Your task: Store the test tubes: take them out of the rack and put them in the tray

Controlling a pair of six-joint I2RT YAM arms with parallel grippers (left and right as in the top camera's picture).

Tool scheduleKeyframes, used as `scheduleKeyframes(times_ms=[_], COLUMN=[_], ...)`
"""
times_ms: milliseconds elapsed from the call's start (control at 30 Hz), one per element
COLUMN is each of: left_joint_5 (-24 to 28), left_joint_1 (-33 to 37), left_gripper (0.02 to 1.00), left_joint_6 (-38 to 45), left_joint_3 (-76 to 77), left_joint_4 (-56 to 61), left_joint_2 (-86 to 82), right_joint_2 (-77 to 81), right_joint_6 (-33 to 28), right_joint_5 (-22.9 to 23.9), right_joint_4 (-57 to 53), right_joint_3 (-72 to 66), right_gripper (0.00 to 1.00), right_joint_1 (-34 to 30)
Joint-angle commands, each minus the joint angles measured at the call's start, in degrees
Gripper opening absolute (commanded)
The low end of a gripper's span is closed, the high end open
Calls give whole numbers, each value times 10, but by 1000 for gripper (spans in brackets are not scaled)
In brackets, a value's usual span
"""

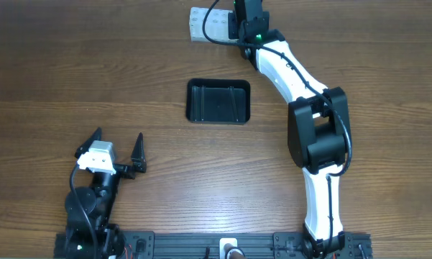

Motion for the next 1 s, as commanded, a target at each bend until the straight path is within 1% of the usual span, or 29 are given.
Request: scheduleKeyframes(times_ms=[33, 167, 367, 600, 867, 1000], left_joint_5=[3, 3, 3, 3, 3, 3], left_joint_1=[3, 3, 3, 3, 3, 3], left_gripper=[998, 998, 1000, 998, 996, 1000], left_joint_6=[9, 9, 9, 9, 9, 9], left_joint_3=[-3, -3, -3, -3, -3, -3], left_joint_4=[0, 0, 0, 0, 0, 0], left_joint_2=[-5, -5, -5, -5, -5, -5], right_joint_2=[11, 11, 10, -34, -174, -246], right_joint_6=[2, 2, 2, 1, -3, -2], right_joint_5=[10, 10, 10, 10, 10, 7], right_joint_4=[2, 4, 10, 7, 5, -43], right_joint_3=[-2, -2, 0, 3, 3, 3], right_gripper=[198, 132, 77, 73, 73, 66], right_joint_1=[0, 0, 1, 6, 14, 28])
